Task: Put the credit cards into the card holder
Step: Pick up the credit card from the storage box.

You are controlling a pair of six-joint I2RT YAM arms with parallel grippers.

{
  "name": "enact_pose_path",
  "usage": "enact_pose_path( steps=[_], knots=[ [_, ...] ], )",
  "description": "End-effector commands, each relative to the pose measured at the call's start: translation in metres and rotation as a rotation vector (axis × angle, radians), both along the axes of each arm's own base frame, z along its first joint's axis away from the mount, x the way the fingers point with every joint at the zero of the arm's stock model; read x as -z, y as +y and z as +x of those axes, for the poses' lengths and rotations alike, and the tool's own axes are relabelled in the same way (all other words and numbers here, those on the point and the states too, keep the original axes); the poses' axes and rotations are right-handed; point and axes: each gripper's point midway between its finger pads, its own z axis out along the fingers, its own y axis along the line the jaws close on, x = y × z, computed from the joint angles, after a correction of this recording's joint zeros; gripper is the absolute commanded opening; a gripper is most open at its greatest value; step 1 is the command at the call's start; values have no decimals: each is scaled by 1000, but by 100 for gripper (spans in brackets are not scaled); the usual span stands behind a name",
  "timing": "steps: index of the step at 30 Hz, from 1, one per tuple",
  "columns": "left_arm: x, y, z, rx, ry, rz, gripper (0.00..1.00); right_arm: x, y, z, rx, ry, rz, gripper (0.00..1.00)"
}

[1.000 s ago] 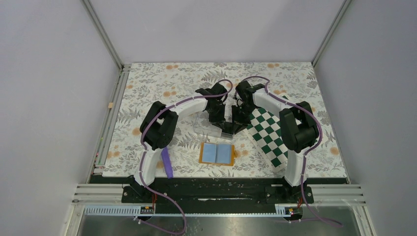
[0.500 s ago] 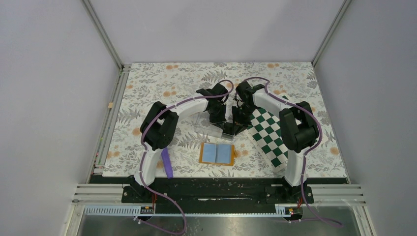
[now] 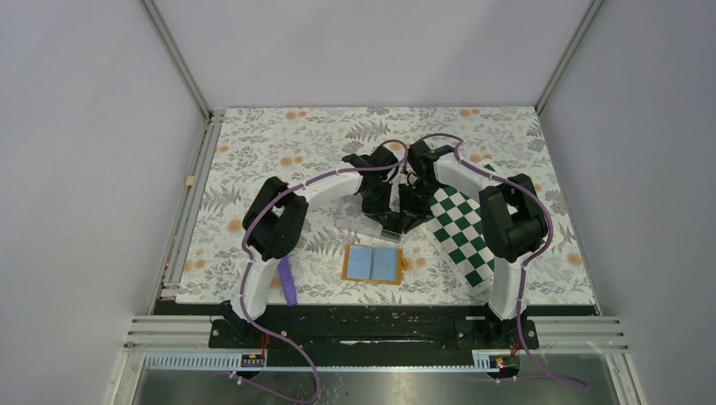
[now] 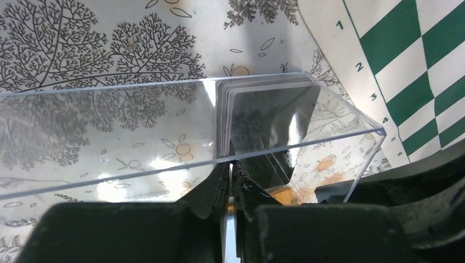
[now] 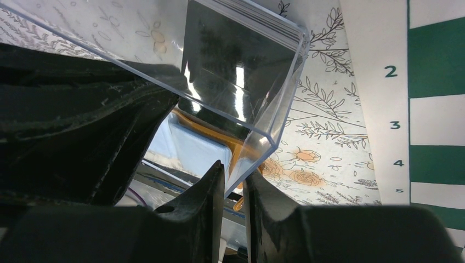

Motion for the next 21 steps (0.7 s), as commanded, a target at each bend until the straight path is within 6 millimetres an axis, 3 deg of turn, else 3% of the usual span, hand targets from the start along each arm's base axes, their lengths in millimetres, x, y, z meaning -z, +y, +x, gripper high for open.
enact_pose_path(
  steps=[1,11,16,21],
  knots=[
    [-49,-13,8,19,-97,-73,7,-16,4,-1,-17,-42,25,25],
    [-63,-23,5,23,-94,-145,14,-15,3,-2,-18,-41,24,25],
    [-50,-17,7,5,-91,-102,30,-15,2,-4,-20,-39,21,25],
    [-32,-12,5,4,-67,-53,29,-13,1,-4,-21,-36,18,25]
  ],
)
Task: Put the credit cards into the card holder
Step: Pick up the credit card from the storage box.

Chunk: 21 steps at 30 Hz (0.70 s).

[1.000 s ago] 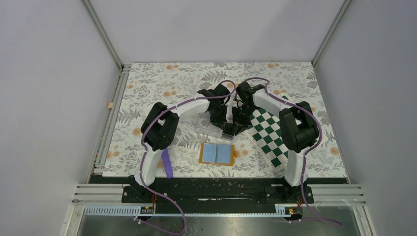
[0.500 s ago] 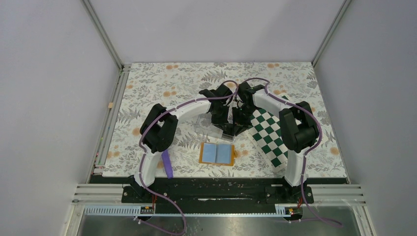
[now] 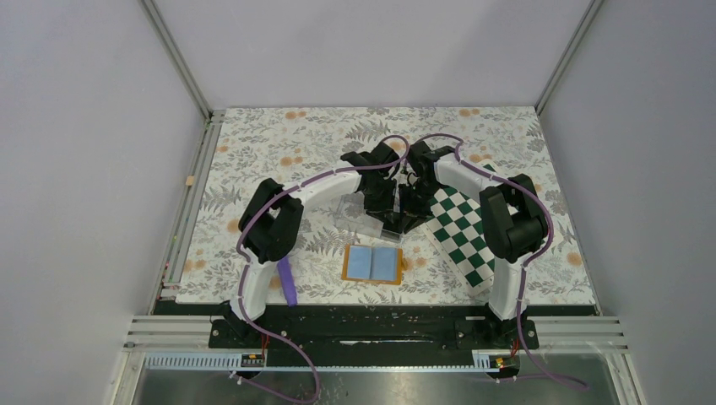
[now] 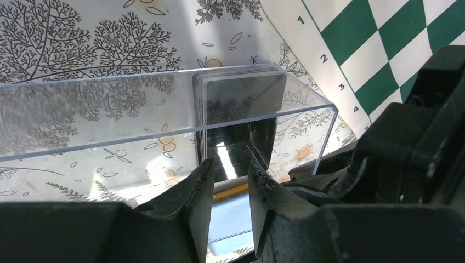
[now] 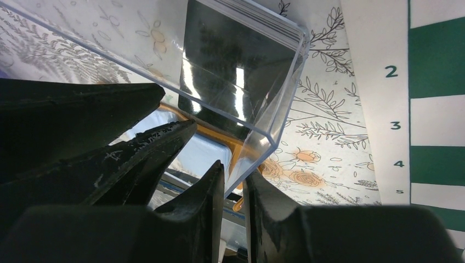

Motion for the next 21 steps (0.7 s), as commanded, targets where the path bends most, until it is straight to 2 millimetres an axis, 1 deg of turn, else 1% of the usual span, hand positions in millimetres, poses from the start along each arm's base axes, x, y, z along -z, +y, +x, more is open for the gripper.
enact_pose_path(
  steps=[1,4,7,9,17,19,21],
  knots=[
    [-7,-3,7,-2,-37,-2,29,-13,2,-4,-21,-31,17,25],
    [3,-1,6,5,-27,20,27,-13,2,-4,-23,-31,17,25],
    [9,-2,4,12,-11,24,24,-12,2,-4,-23,-30,15,25],
    [12,-3,3,14,-6,25,22,-12,2,-3,-23,-31,16,25],
    [16,-7,1,16,15,17,22,-12,2,-3,-23,-30,17,25],
    [15,-11,0,23,17,7,14,-12,2,-4,-23,-29,17,25],
    [12,-14,-1,30,12,-3,8,-12,2,-4,-24,-30,16,25]
  ],
)
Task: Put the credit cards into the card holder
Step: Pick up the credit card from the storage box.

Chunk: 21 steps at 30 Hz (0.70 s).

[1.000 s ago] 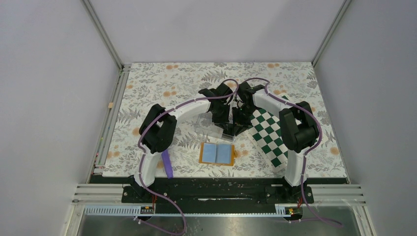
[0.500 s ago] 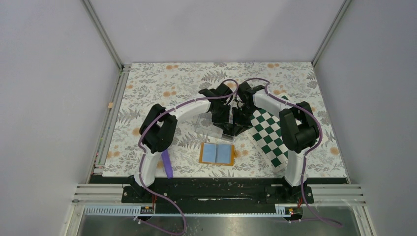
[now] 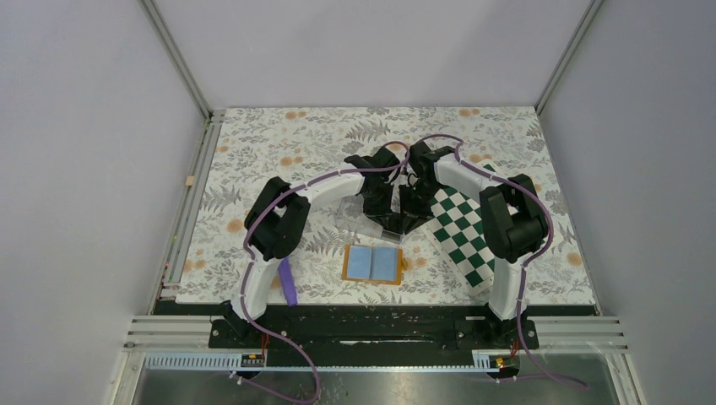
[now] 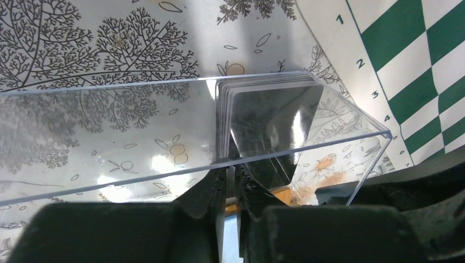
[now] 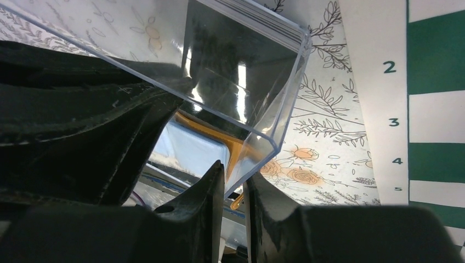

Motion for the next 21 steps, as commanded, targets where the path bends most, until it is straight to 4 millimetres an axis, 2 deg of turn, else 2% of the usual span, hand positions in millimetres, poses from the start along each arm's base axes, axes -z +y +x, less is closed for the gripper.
enact_pose_path(
  steps=[1,8,15,21],
  knots=[
    [-14,-21,3,26,-24,-66,7,-12,2,-2,-22,-33,18,25],
    [-35,-25,6,21,-64,-103,0,-12,2,-2,-24,-34,19,25],
    [-54,-28,7,22,-102,-125,0,-13,2,-2,-23,-34,18,25],
    [-62,-27,5,27,-119,-117,0,-13,3,-2,-23,-35,21,25]
  ],
)
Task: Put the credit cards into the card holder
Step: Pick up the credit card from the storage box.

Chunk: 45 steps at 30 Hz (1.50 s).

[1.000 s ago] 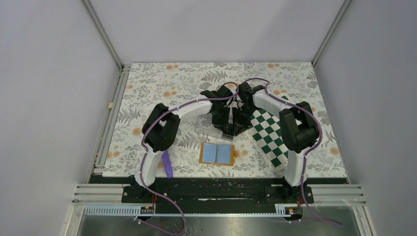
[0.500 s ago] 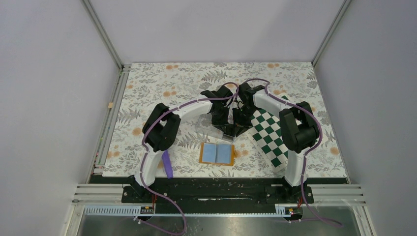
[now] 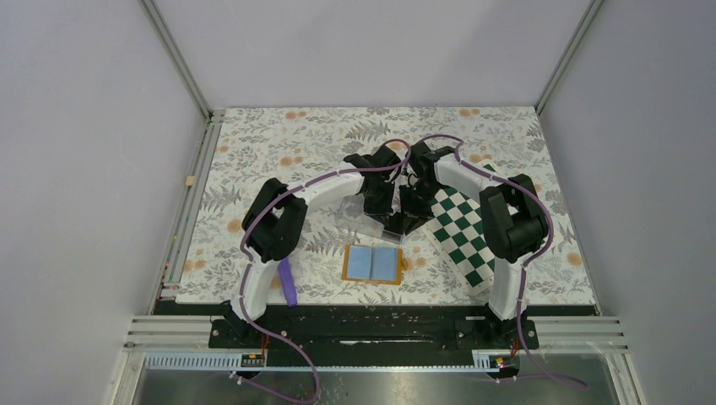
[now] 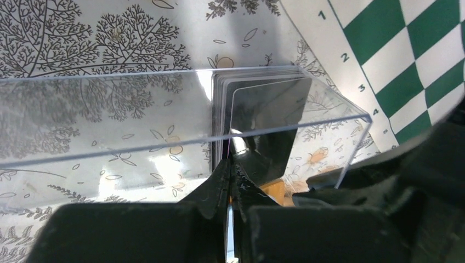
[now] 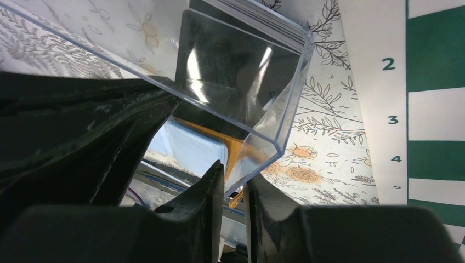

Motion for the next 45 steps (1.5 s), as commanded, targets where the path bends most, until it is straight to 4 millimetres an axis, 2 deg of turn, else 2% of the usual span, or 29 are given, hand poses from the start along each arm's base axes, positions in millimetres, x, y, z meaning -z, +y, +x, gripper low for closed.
enact_pose_path(
  steps=[1,10,14,21,25,31,35,39,43,45],
  knots=[
    [-54,-25,4,26,-103,-113,0,-14,4,0,-18,-42,26,25],
    [-63,-25,1,31,-105,-132,0,-14,5,0,-17,-43,27,25],
    [-69,-26,0,34,-115,-141,3,-15,5,1,-17,-45,27,25],
    [-61,-26,-1,45,-100,-130,5,-17,4,1,-16,-54,26,25],
    [-62,-32,-5,52,-79,-169,5,-20,3,2,-12,-63,29,25],
    [-81,-49,-9,57,-80,-314,8,-25,0,4,-4,-77,32,25],
    [-74,-51,-14,52,-53,-331,14,-25,-1,4,-1,-76,31,25],
    [-54,-41,-15,44,-34,-261,18,-24,-2,3,1,-74,29,25],
    [-42,-32,-15,34,-31,-208,20,-25,-4,4,4,-76,27,25],
    [-40,-29,-13,26,-39,-193,26,-25,-4,4,3,-78,29,26]
  ],
)
